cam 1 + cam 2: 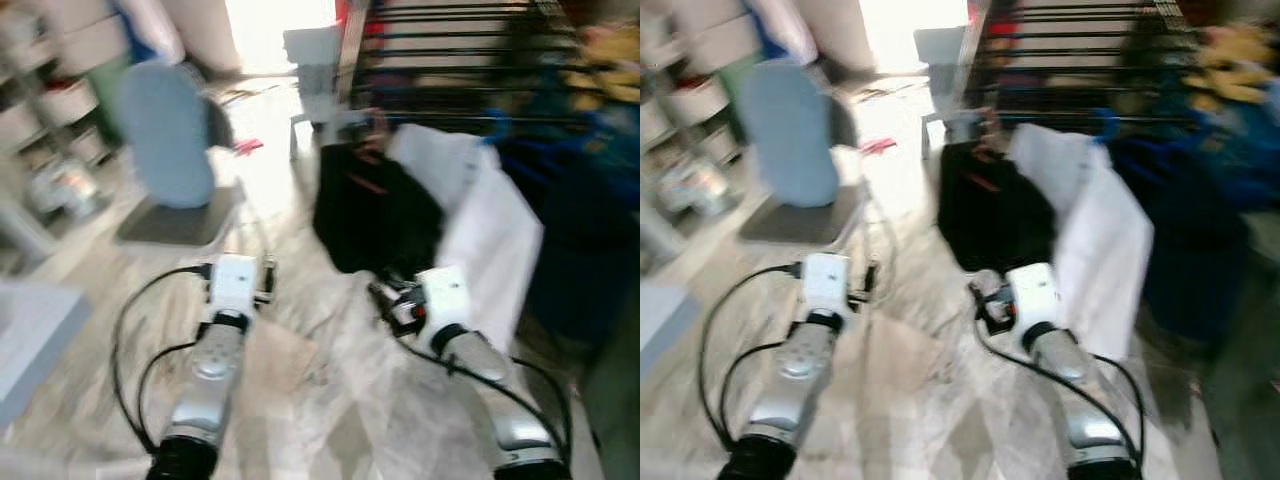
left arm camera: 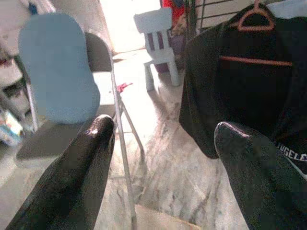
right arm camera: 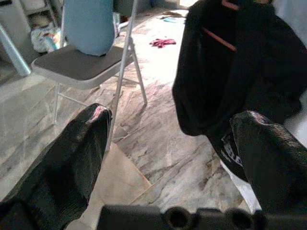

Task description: Hang hanger

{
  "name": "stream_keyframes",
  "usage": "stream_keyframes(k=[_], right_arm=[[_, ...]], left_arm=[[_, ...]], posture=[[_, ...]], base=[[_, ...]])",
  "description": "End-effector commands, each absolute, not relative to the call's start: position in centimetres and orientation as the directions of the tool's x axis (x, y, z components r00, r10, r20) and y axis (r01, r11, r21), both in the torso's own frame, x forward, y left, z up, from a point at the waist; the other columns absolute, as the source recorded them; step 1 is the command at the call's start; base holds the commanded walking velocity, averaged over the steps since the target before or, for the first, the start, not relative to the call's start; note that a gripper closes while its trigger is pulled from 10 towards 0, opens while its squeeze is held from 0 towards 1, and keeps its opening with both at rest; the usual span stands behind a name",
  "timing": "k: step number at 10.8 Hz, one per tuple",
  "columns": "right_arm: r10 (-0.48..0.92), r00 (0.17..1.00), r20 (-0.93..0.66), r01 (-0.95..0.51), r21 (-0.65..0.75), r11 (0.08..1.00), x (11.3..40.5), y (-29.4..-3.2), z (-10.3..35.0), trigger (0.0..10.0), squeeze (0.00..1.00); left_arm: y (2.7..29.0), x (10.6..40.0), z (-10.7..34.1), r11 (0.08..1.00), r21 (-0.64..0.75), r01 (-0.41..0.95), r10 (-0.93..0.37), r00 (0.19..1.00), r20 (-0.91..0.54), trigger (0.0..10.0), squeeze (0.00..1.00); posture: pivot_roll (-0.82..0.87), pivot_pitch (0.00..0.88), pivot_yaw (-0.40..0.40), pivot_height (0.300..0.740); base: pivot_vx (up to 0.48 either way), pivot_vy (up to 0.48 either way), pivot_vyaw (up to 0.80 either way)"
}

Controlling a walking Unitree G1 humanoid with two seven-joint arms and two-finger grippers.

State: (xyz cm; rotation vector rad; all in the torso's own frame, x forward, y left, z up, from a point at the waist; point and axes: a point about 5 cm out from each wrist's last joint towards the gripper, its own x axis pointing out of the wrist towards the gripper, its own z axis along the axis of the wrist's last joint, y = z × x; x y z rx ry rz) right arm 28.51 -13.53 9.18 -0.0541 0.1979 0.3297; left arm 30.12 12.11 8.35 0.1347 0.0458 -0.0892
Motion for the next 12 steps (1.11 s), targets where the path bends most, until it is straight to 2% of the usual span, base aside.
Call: stream_keyframes(k=[1, 4, 5, 7, 12], right_arm=[[0.342, 0.925, -0.167, -0.349, -0.011, 0.937, 28.6, -12.7, 9.9, 10.0, 0.00], [0.328, 0.932, -0.155, -0.335, -0.022, 0.942, 28.7, -12.9, 9.9, 10.0, 0.00], [0.213, 0.968, -0.129, -0.223, -0.067, 0.973, 28.7, -14.8, 10.1, 10.0, 0.00], [0.144, 0.983, -0.115, -0.153, -0.076, 0.985, 28.3, -16.5, 10.1, 10.0, 0.00], [0.136, 0.984, -0.119, -0.147, -0.087, 0.985, 27.7, -16.9, 9.5, 10.0, 0.00]], left_arm=[[13.0, 30.2, 8.4, 0.987, 0.145, 0.063, -0.056, 0.997, -0.048, 10.0, 0.00], [13.5, 30.0, 8.4, 0.985, 0.169, 0.029, -0.022, 0.999, -0.042, 10.0, 0.00], [15.4, 28.6, 8.0, 0.983, 0.184, -0.014, 0.023, 0.999, -0.050, 10.0, 0.00], [16.9, 27.4, 7.6, 0.980, 0.196, -0.027, 0.041, 0.997, -0.067, 10.0, 0.00], [17.4, 26.4, 7.3, 0.983, 0.179, -0.034, 0.051, 0.995, -0.091, 10.0, 0.00]], posture=[[-0.15, 0.000, 0.054, 0.740], [-0.15, 0.000, 0.055, 0.740], [-0.15, 0.000, 0.053, 0.740], [-0.13, 0.000, 0.049, 0.740], [-0.12, 0.000, 0.050, 0.740]], base=[[0.000, 0.000, 0.80], [0.000, 0.000, 0.69], [0.000, 0.000, 0.00], [0.000, 0.000, 0.00], [0.000, 0.000, 0.00]])
